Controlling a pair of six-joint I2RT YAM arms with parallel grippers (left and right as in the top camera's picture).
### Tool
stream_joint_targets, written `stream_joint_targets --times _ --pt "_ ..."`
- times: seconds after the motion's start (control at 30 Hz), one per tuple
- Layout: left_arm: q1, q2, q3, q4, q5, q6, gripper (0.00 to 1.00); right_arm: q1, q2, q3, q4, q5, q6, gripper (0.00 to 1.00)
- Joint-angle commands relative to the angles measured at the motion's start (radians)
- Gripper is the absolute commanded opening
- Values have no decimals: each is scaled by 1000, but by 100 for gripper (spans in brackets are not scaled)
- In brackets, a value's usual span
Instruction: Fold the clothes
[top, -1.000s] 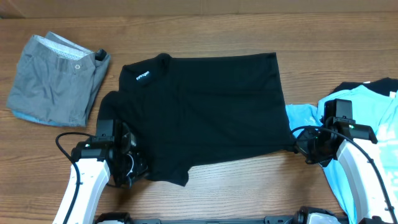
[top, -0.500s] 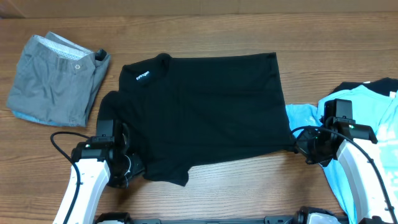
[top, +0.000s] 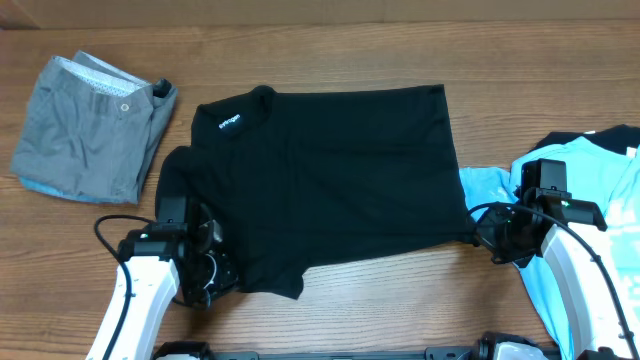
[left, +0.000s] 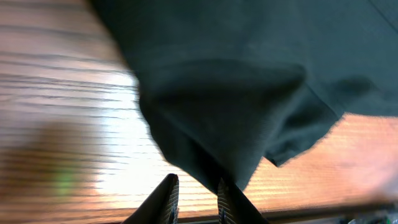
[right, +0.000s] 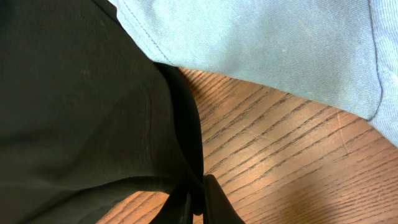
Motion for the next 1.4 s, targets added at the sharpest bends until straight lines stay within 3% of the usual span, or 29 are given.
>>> stream_joint_targets --times 0.0,0.23,0.43,0.63,0.7,0.8,0.87,1.07,1.2,1.37 --pt "-30 1 -12 11 -9 -6 26 -5 -14 18 7 -9 -5 6" --pt "-32 18 -16 18 -143 -82 47 -5 -14 18 1 -9 -5 6" --pt "-33 79 -51 89 -145 -70 53 -5 -14 18 6 -9 -5 6" --pt "-34 155 -53 116 -85 -24 46 -5 -14 18 6 -9 -5 6" --pt "-34 163 -53 117 -83 -20 38 -5 -14 18 6 -9 -5 6" --pt "-34 163 -53 132 -34 0 13 -5 -14 18 5 -9 -5 6" --pt "-34 162 -52 138 35 10 4 -5 -14 18 5 -9 -5 6" --pt "-32 160 -7 29 314 85 4 -5 -14 18 1 -9 -5 6" --pt "-12 160 66 -50 319 79 4 -5 -14 18 2 -11 -5 6" --pt "51 160 126 -13 265 24 4 -5 -14 18 17 -43 -12 6"
